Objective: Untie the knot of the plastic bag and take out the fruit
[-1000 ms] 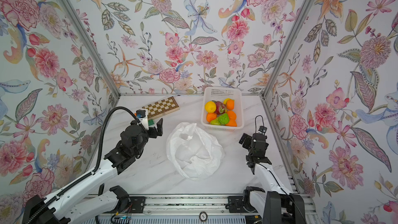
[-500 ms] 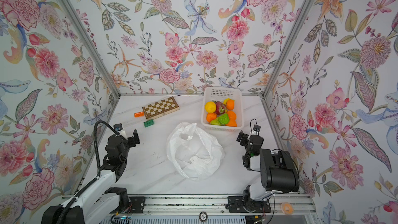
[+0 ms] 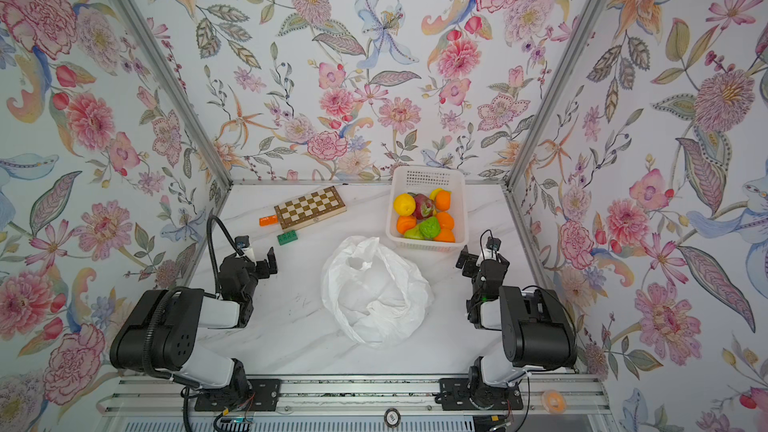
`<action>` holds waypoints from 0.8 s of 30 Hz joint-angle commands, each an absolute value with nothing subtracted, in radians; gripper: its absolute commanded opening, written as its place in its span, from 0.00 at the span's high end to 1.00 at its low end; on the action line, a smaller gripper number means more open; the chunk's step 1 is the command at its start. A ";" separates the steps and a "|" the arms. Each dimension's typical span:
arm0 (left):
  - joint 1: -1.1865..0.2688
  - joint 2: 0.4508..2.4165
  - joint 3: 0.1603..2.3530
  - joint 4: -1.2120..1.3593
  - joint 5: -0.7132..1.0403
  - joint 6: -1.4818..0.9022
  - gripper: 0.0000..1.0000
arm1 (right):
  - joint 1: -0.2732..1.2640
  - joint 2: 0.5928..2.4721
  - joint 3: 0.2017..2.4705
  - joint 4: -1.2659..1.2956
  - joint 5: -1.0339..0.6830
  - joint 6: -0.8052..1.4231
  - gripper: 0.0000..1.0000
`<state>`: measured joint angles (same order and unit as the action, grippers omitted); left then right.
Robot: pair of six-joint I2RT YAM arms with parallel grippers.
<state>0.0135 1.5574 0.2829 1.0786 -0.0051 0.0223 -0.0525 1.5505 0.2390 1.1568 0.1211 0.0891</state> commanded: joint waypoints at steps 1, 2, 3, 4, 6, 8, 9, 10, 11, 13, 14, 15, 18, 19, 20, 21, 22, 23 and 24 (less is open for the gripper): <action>0.024 1.524 0.309 1.079 0.037 0.026 0.01 | -0.049 1.552 0.172 1.338 0.075 0.057 0.01; 0.023 1.538 0.302 1.108 0.034 0.026 0.01 | -0.051 1.553 0.186 1.323 0.075 0.061 0.01; 0.023 1.556 0.286 1.192 0.033 0.028 0.01 | -0.052 1.548 0.223 1.245 0.063 0.060 0.01; 0.022 1.581 0.284 1.209 0.035 0.028 0.01 | -0.053 1.546 0.259 1.172 0.056 0.057 0.01; 0.023 1.572 0.297 1.137 0.032 0.028 0.01 | -0.088 1.551 0.294 1.108 0.008 0.084 0.01; 0.023 1.579 0.286 1.194 0.031 0.028 0.01 | -0.104 1.552 0.300 1.099 -0.026 0.094 0.01; 0.023 1.576 0.284 1.197 0.031 0.028 0.01 | -0.104 1.551 0.300 1.099 -0.026 0.094 0.01; 0.023 1.572 0.284 1.182 0.031 0.029 0.01 | -0.103 1.552 0.299 1.101 -0.023 0.093 0.01; 0.023 1.575 0.282 1.196 0.031 0.028 0.01 | -0.103 1.551 0.300 1.100 -0.024 0.092 0.01; 0.022 1.572 0.281 1.192 0.032 0.029 0.01 | -0.103 1.552 0.299 1.099 -0.023 0.092 0.01; 0.022 1.574 0.281 1.199 0.032 0.028 0.01 | -0.103 1.551 0.301 1.100 -0.024 0.092 0.01; 0.023 1.572 0.281 1.195 0.031 0.028 0.01 | -0.103 1.551 0.299 1.100 -0.024 0.092 0.01; 0.022 1.573 0.281 1.197 0.031 0.028 0.01 | -0.103 1.553 0.306 1.092 -0.025 0.094 0.01; 0.023 1.575 0.281 1.196 0.032 0.028 0.01 | -0.103 1.554 0.307 1.088 -0.026 0.094 0.01; 0.023 1.572 0.281 1.197 0.031 0.028 0.01 | -0.103 1.556 0.311 1.084 -0.025 0.093 0.01; 0.022 1.574 0.281 1.198 0.031 0.028 0.01 | -0.104 1.557 0.313 1.077 -0.027 0.094 0.01; 0.022 1.573 0.281 1.197 0.031 0.028 0.01 | -0.104 1.557 0.314 1.077 -0.027 0.094 0.01; 0.022 1.573 0.281 1.198 0.031 0.028 0.01 | -0.106 1.560 0.314 1.076 -0.028 0.093 0.01; 0.023 1.573 0.281 1.197 0.031 0.028 0.01 | -0.108 1.559 0.314 1.077 -0.032 0.094 0.01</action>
<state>0.0143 1.5665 0.2859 1.1549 0.0227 0.0223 -0.1028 1.5513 0.2939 1.0943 -0.0158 0.0830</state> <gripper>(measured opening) 0.989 0.990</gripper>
